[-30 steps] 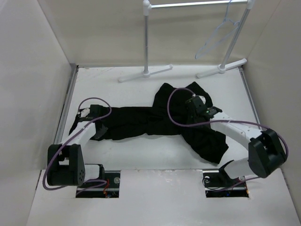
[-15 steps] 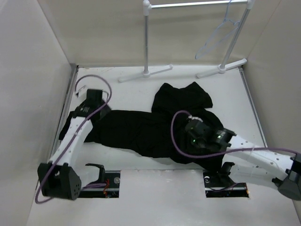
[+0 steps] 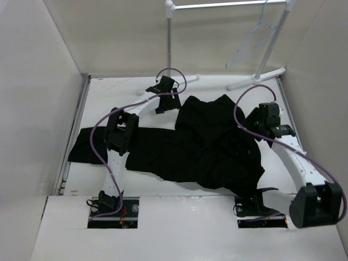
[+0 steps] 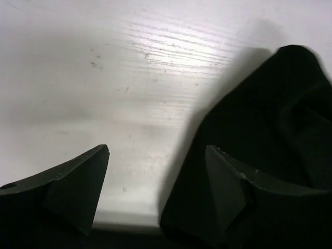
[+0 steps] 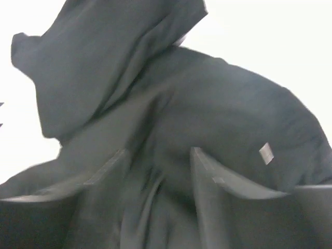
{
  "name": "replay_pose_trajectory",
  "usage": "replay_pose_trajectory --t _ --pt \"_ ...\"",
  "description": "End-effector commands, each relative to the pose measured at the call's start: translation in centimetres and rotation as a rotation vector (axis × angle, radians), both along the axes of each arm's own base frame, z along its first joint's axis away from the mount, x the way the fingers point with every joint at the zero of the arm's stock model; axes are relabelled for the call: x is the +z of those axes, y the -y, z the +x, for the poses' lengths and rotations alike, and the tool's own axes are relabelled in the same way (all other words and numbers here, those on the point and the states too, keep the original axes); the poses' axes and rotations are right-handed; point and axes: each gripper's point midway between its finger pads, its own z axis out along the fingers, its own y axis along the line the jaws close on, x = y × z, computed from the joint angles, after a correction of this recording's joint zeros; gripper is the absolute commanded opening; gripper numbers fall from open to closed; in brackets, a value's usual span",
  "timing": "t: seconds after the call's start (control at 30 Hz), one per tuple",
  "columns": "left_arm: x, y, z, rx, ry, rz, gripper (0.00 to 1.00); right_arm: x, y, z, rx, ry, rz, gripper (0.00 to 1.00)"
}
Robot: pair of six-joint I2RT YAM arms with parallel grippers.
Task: Place the trousers on the hanger
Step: Flatten out the trousers at the center of the board.
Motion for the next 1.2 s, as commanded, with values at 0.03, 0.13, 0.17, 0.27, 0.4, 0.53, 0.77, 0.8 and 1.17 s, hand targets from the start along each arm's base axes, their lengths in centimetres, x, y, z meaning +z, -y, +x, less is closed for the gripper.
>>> replay_pose_trajectory --t 0.03,0.13,0.17,0.27,0.4,0.53,0.77,0.8,1.17 --pt "1.1 2.4 1.9 -0.067 0.016 -0.095 0.75 0.5 4.3 5.4 -0.139 0.087 -0.069 0.68" --pt "-0.4 4.3 1.4 -0.104 -0.017 -0.141 0.75 -2.1 6.6 8.2 -0.201 0.051 -0.073 0.68" --pt "-0.8 4.8 1.0 -0.110 -0.029 -0.155 0.75 -3.1 7.0 9.1 -0.210 0.030 -0.064 0.68" --pt "-1.2 5.6 0.2 -0.112 -0.033 -0.199 0.73 -5.6 6.5 11.9 -0.182 -0.015 -0.010 0.67" --pt "-1.2 6.4 -1.1 -0.088 -0.052 -0.279 0.71 -7.5 5.4 14.0 -0.169 -0.047 0.054 0.66" --pt "-1.0 7.2 -2.6 -0.094 -0.064 -0.315 0.72 -9.6 4.3 14.4 -0.166 -0.100 0.096 0.53" --pt "1.7 10.5 -3.0 -0.096 -0.040 -0.486 0.18 -4.5 1.5 16.5 -0.089 0.071 0.150 0.05" --pt "3.1 10.7 -2.9 -0.084 -0.012 -0.517 0.12 -3.1 0.8 16.6 -0.061 0.107 0.150 0.05" --pt "25.0 0.2 -7.6 0.051 0.477 -0.596 0.03 6.0 -7.7 14.8 0.183 0.330 0.239 0.52"
